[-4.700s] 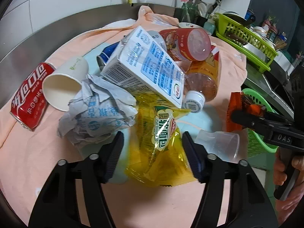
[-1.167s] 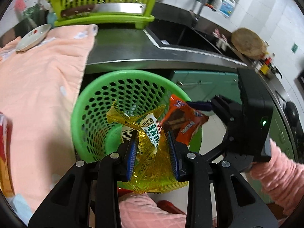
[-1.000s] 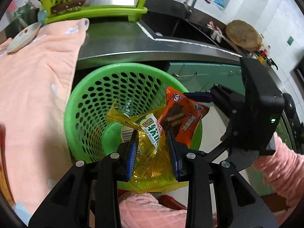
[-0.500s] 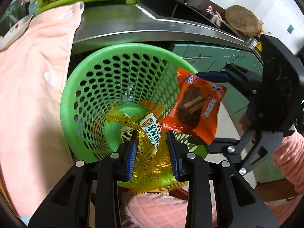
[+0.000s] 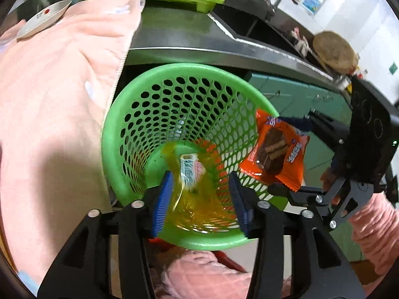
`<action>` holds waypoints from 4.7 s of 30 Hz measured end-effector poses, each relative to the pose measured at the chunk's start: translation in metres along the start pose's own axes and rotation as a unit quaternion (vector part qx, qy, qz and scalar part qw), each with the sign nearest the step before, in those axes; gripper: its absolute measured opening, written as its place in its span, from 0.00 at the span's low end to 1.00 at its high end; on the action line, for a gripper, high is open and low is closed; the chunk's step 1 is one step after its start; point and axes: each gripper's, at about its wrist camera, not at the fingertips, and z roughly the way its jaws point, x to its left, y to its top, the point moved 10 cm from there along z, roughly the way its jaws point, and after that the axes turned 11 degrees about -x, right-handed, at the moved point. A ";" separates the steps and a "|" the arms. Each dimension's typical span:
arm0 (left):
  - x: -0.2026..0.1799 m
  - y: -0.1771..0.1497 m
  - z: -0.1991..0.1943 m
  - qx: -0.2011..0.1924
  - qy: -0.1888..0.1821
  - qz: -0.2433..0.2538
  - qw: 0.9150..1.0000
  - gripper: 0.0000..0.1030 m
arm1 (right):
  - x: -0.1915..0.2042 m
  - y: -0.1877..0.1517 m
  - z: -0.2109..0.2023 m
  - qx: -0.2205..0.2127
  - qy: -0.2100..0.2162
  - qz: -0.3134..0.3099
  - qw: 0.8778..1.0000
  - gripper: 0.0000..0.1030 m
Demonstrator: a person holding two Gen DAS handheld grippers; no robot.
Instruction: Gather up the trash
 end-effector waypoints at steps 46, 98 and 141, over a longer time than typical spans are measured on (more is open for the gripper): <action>-0.058 0.001 -0.008 0.000 -0.091 0.057 0.994 0.76 | 0.036 -0.007 0.011 0.011 0.037 -0.055 0.998 0.93; 0.000 0.010 -0.037 -0.044 0.037 -0.016 0.998 0.76 | 0.045 -0.001 -0.008 -0.014 0.017 -0.055 0.998 0.93; 0.157 -0.141 -0.335 -0.240 0.265 -0.184 0.916 0.83 | 0.347 0.029 0.061 0.005 0.210 -0.161 0.964 0.93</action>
